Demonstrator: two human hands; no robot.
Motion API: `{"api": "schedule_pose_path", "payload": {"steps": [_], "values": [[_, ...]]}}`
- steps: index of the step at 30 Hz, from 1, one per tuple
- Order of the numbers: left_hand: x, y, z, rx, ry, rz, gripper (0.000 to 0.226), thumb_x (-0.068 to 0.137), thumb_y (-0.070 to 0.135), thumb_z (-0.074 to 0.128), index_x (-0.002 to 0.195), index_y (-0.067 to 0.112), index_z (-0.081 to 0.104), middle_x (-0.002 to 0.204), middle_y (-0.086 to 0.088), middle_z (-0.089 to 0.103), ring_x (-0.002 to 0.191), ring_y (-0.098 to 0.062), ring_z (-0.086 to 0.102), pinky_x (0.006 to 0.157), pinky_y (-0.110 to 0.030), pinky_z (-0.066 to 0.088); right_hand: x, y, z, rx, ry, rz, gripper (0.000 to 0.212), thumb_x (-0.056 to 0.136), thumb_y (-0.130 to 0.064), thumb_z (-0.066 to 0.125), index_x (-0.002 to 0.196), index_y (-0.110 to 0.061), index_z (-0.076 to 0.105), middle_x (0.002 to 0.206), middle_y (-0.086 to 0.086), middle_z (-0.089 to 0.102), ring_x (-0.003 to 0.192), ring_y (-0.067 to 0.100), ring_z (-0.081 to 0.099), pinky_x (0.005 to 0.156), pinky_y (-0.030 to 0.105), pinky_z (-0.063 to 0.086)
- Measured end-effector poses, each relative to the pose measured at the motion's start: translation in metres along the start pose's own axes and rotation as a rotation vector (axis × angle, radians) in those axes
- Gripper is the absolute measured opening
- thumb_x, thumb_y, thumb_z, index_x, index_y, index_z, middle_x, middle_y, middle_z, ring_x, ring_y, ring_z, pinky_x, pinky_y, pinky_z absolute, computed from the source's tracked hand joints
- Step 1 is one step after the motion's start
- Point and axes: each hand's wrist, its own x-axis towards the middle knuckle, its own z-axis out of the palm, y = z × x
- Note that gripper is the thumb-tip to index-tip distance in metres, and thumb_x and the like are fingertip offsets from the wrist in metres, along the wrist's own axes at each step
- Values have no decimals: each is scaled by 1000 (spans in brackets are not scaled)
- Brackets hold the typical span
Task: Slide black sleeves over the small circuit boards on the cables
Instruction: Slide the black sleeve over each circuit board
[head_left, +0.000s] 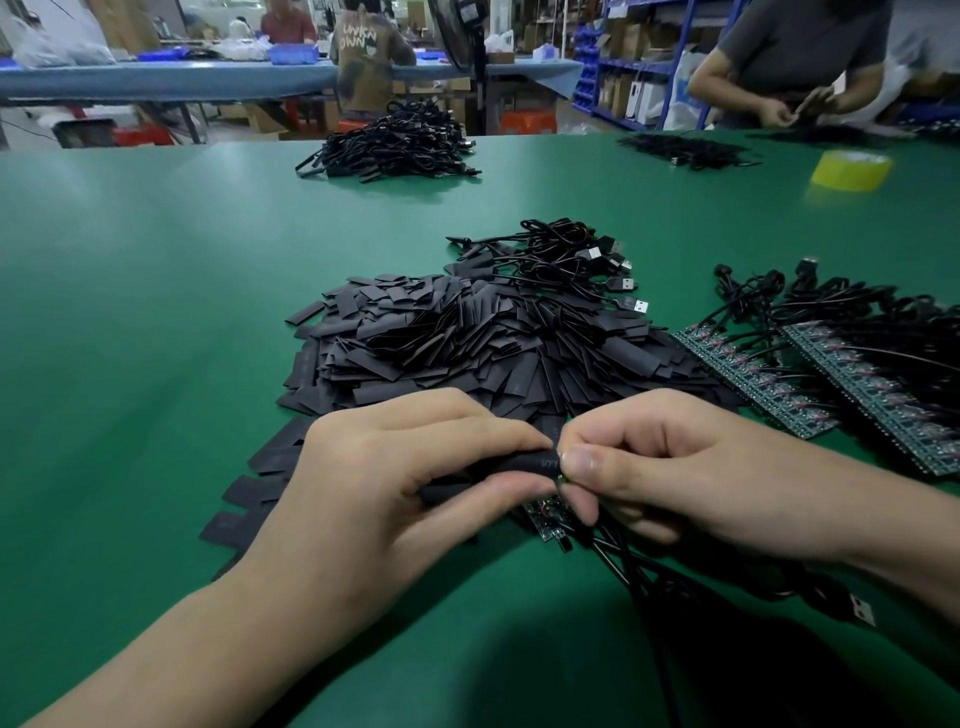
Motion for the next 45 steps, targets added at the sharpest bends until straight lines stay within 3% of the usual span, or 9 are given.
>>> {"api": "schedule_pose_path", "payload": {"steps": [2, 7, 13, 18, 24, 34, 40, 45], "values": [[1, -4, 2, -4, 13, -5, 15, 88, 34, 74, 99, 26, 78, 90, 24, 70, 80, 4, 66, 72, -10, 49, 1, 0, 0, 28, 7, -9, 33, 97, -45, 47, 75, -29, 66, 50, -4, 43, 43, 7, 30, 43, 16, 25], [3, -2, 2, -90, 84, -51, 18, 85, 34, 76, 95, 20, 80, 86, 8, 73, 77, -10, 70, 61, -26, 59, 1, 0, -1, 201, 3, -43, 31, 97, -36, 50, 77, -21, 69, 55, -6, 35, 49, 9, 28, 45, 14, 25], [3, 0, 2, -86, 93, -29, 15, 83, 31, 75, 96, 28, 78, 83, 12, 72, 75, -10, 70, 63, -18, 54, -1, -2, -5, 156, -26, -40, 29, 96, -35, 51, 73, -22, 65, 53, -9, 39, 47, 8, 31, 46, 15, 25], [4, -1, -1, -49, 81, -5, 16, 83, 31, 75, 96, 24, 78, 85, 13, 73, 77, -4, 70, 70, -12, 49, -2, -1, -8, 158, -32, -29, 30, 96, -33, 52, 71, -20, 62, 52, -7, 38, 45, 8, 31, 47, 13, 26], [3, -1, 0, -24, 77, -4, 16, 83, 31, 75, 95, 22, 79, 85, 12, 73, 78, -5, 69, 71, -14, 50, -1, 1, -6, 92, -26, -18, 31, 96, -42, 51, 72, -26, 63, 52, -5, 41, 46, 7, 33, 47, 16, 26], [4, 2, 4, -4, 49, 22, 16, 83, 30, 77, 96, 21, 79, 86, 16, 70, 77, -1, 67, 70, -16, 50, 1, 4, 0, 217, -62, -36, 30, 99, -32, 50, 79, -18, 68, 54, -3, 37, 47, 8, 32, 47, 14, 28], [4, 1, 3, 39, 166, -30, 18, 84, 36, 77, 99, 27, 76, 88, 15, 72, 80, -3, 68, 73, -15, 49, -1, 4, -5, 205, 45, -74, 24, 98, -27, 54, 88, -13, 72, 59, 0, 50, 53, 15, 49, 57, 19, 42], [4, 1, 4, 56, 322, -155, 33, 76, 38, 79, 108, 28, 75, 86, 13, 73, 78, -5, 70, 80, -14, 50, 0, 2, 4, -74, 276, -185, 17, 96, -31, 59, 85, -23, 70, 59, -7, 53, 55, 6, 50, 55, 20, 39]]}}
